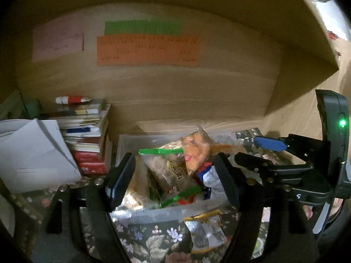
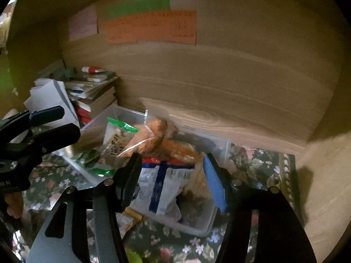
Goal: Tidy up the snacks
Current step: 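Grasp the white-and-yellow chip bag with the left tool while the right tool grasps the green cup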
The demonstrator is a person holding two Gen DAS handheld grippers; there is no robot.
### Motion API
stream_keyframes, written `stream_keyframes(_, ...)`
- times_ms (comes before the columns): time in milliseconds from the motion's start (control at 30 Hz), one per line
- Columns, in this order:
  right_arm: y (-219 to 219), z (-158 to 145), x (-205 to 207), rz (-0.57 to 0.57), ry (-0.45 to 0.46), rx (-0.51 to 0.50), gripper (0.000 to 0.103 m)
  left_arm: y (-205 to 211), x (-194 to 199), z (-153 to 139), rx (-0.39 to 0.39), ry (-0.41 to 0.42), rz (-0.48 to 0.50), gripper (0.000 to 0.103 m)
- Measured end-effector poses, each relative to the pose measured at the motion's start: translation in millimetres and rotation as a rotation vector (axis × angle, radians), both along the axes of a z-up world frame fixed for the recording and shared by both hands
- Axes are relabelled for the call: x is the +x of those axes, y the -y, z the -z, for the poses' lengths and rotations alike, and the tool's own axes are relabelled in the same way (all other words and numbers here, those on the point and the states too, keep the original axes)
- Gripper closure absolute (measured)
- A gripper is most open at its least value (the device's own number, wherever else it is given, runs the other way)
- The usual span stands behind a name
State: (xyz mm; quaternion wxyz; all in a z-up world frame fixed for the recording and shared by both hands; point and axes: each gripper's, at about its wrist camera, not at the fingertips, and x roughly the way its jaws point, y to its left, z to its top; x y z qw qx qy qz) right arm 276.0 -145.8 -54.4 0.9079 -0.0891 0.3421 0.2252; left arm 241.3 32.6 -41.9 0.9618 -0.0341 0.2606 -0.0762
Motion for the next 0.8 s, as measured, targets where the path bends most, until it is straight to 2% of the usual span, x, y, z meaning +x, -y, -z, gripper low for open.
stream_keyframes(167,7.1,-7.1,-27.6,-0.009,0.024,0.011,0.043,0.4,-24.3,-0.7,0.009,0.011,0.000,0.022)
stream_keyframes(333,6.8,2.6,-51.0,-0.023,0.001,0.021,0.041,-2.4,-46.2,10.2,0.011,-0.015,-0.001,0.021)
stream_keyframes(800,11.7,77.9,-83.6,-0.062,-0.231,0.032,0.040,1.2,-64.6,73.4,0.011,-0.180,0.021,0.020)
